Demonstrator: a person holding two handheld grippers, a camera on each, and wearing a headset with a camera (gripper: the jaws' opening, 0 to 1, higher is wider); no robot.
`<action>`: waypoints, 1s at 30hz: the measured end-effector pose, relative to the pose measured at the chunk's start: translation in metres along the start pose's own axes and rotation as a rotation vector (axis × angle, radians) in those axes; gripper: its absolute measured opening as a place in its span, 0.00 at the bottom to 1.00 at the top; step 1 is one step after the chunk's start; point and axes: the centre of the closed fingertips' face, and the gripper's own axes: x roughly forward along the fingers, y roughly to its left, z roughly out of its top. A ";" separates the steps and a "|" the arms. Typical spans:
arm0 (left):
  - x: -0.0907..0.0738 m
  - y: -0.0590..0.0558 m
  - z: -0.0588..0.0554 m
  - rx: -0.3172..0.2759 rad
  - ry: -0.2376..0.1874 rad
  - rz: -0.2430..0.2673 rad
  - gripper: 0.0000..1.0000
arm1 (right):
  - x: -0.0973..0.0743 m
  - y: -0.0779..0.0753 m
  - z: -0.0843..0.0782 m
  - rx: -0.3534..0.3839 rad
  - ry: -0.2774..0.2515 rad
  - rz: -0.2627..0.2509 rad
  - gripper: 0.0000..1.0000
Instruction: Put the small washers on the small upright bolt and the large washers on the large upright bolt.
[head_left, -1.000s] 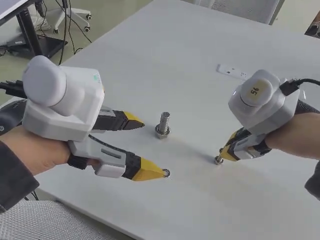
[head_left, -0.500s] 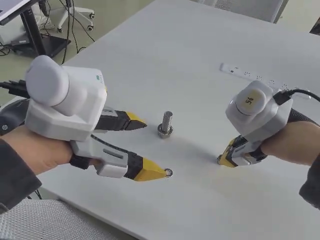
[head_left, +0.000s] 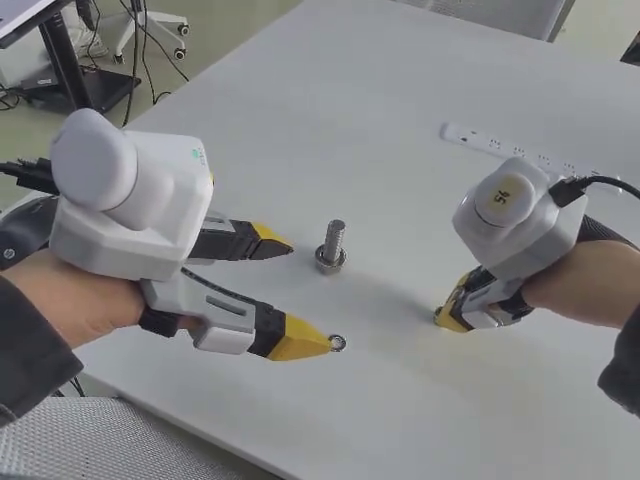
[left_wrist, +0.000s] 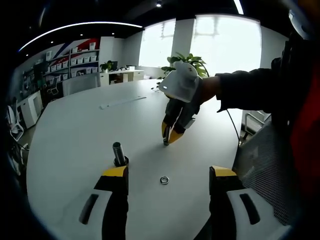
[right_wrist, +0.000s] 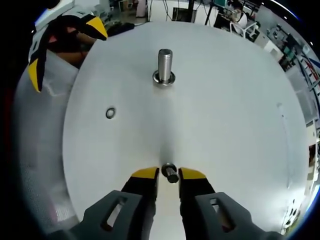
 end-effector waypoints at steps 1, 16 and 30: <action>0.000 0.000 0.000 0.000 0.000 0.000 0.65 | 0.000 0.000 0.000 0.002 -0.001 0.001 0.18; 0.000 0.000 0.002 0.005 -0.003 0.000 0.65 | -0.008 0.000 -0.002 0.008 -0.020 -0.017 0.24; 0.001 -0.003 0.002 0.011 -0.004 -0.007 0.65 | -0.017 0.001 -0.015 0.029 -0.023 -0.039 0.25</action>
